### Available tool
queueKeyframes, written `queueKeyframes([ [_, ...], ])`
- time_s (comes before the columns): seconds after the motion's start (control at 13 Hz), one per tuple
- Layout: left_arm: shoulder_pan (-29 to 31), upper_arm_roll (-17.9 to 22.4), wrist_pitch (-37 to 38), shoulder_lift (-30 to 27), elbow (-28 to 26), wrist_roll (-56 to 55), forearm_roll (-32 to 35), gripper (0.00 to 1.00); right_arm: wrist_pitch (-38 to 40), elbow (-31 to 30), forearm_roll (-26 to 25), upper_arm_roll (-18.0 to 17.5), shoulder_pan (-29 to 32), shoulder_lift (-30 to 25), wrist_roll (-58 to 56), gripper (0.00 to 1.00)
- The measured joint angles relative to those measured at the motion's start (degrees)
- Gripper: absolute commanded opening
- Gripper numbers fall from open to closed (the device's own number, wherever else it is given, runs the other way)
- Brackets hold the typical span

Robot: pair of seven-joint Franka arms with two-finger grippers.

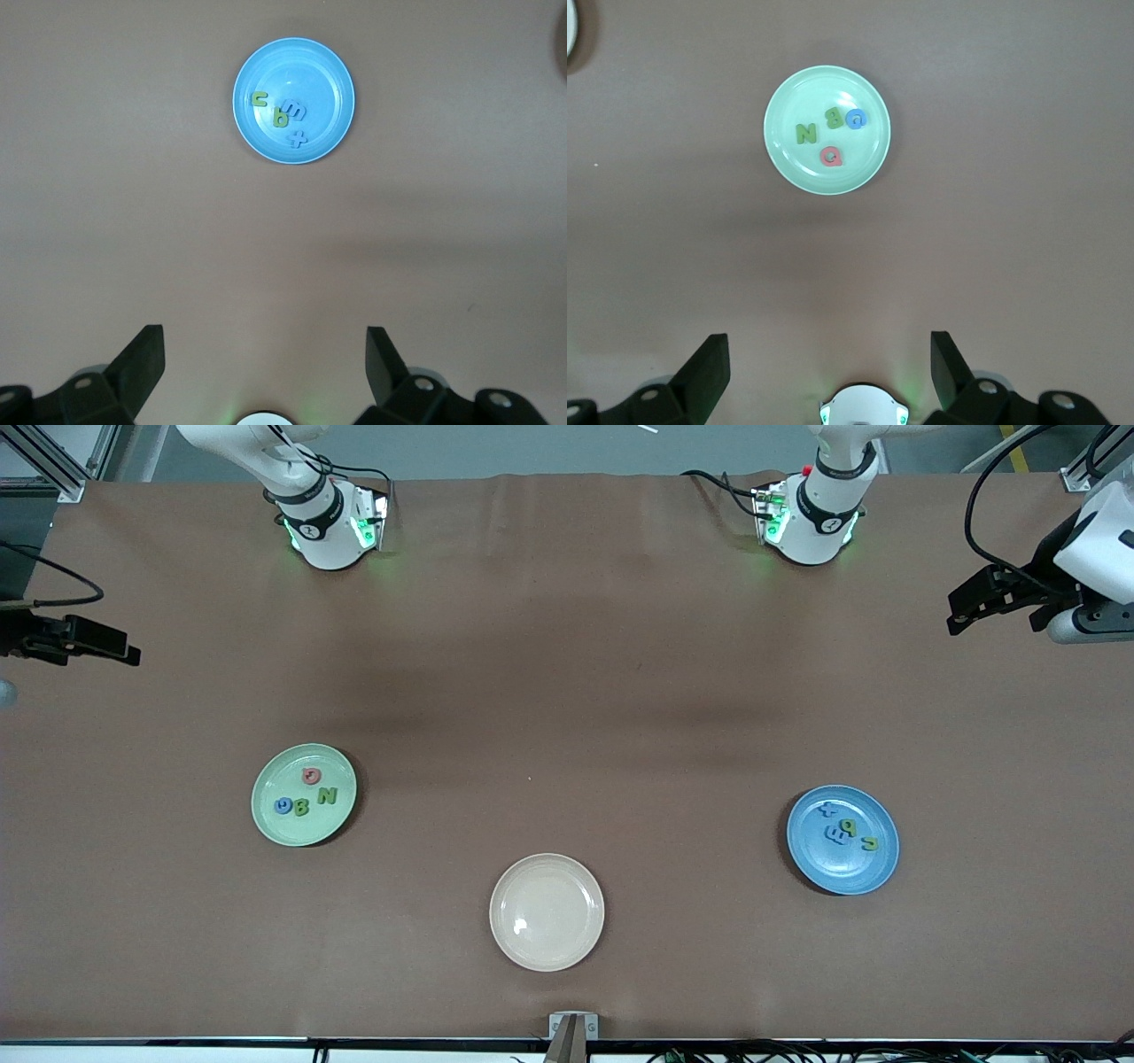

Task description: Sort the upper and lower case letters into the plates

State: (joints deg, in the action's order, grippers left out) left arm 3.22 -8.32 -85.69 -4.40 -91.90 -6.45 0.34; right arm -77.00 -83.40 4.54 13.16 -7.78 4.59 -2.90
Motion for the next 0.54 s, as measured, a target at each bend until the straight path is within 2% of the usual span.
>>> queueKeyframes([
  [0.31,0.06,0.22,-0.25,-0.08,0.01,0.0,0.0,1.0,-0.24,-1.76,-1.89,-6.87,5.26,-3.07,0.11,1.0],
  [0.54,0.12,0.33,-0.42,-0.1,0.09,0.0,0.0,1.0,-0.92,-3.67,-2.07,-8.42,7.35,-5.64,0.13,1.0],
])
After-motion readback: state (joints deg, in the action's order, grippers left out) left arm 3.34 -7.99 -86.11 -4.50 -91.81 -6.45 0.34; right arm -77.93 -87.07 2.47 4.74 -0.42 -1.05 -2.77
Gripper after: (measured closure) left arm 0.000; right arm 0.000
